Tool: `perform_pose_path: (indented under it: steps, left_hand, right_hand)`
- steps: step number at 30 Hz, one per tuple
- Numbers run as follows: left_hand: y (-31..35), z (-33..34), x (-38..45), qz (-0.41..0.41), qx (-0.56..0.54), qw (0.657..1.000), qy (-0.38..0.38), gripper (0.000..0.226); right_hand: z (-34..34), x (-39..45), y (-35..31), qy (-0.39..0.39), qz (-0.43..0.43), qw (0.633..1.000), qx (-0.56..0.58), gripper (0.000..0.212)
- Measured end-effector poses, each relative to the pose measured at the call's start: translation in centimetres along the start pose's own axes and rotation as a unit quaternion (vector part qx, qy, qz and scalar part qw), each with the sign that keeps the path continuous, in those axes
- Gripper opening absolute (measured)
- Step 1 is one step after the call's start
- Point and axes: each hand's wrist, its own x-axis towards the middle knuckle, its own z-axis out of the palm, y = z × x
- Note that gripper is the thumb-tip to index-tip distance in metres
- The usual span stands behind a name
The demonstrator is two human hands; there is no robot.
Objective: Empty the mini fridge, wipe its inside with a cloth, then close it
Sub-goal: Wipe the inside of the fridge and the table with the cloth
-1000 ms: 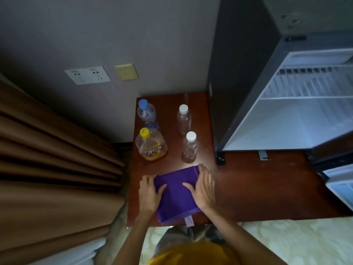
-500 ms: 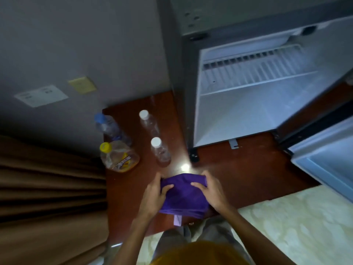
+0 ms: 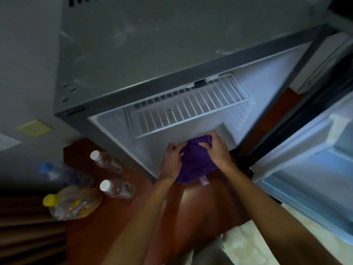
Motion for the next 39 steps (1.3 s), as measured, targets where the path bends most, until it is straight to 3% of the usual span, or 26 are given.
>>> perform_pose_path:
  steps: [3,5,11,14,16,18,20,24,26,29,34,39]
  left_hand:
    - [-0.8,1.3,3.0,-0.028,0.09,0.996,-0.003,0.048]
    - [-0.9,1.3,3.2,-0.015,0.148,0.989,0.014,0.046]
    - [2.2,-5.4,-4.5,0.129,0.267,0.947,0.12,0.048]
    - [3.5,-10.8,-9.1,0.17,0.345,0.909,0.16,0.034]
    - [4.5,-14.0,-10.4,0.189,0.384,0.884,0.189,0.036]
    - [5.0,-17.0,-10.9,0.228,0.443,0.835,0.233,0.036]
    - [6.4,-20.1,-11.1,0.275,0.457,0.788,0.309,0.056]
    - [11.7,-26.2,-11.9,0.305,0.349,0.741,0.486,0.053]
    - [13.3,-28.6,-11.1,0.301,0.339,0.757,0.47,0.046]
    - [13.8,-29.9,-8.6,0.276,0.334,0.812,0.391,0.045]
    - [14.0,-29.3,-8.0,0.271,0.334,0.812,0.394,0.037]
    - [14.0,-29.4,-7.9,0.27,0.331,0.817,0.388,0.038]
  right_hand:
    - [2.0,2.6,-0.1,0.109,-0.023,0.985,-0.133,0.044]
    - [4.3,1.1,-0.3,0.129,-0.027,0.98,-0.152,0.052]
    - [10.4,-7.8,0.2,0.016,-0.052,0.963,-0.266,0.093]
    - [11.1,-6.8,-1.6,0.002,-0.029,0.964,-0.263,0.102]
    - [12.1,-5.4,-2.2,-0.015,-0.063,0.968,-0.243,0.107]
    - [13.3,-4.0,-3.1,-0.038,-0.108,0.97,-0.215,0.114]
    - [14.8,-2.6,-4.2,-0.053,-0.149,0.968,-0.195,0.114]
    - [16.9,-0.5,-5.9,-0.089,-0.177,0.962,-0.19,0.087]
    - [17.5,-0.3,-6.3,-0.092,-0.171,0.964,-0.182,0.077]
    - [17.8,-0.3,-8.2,-0.1,-0.12,0.983,-0.093,0.07]
    - [18.2,-0.6,-10.9,-0.122,-0.066,0.987,0.087,0.048]
    - [17.7,0.1,-6.2,-0.083,-0.228,0.962,-0.123,0.089]
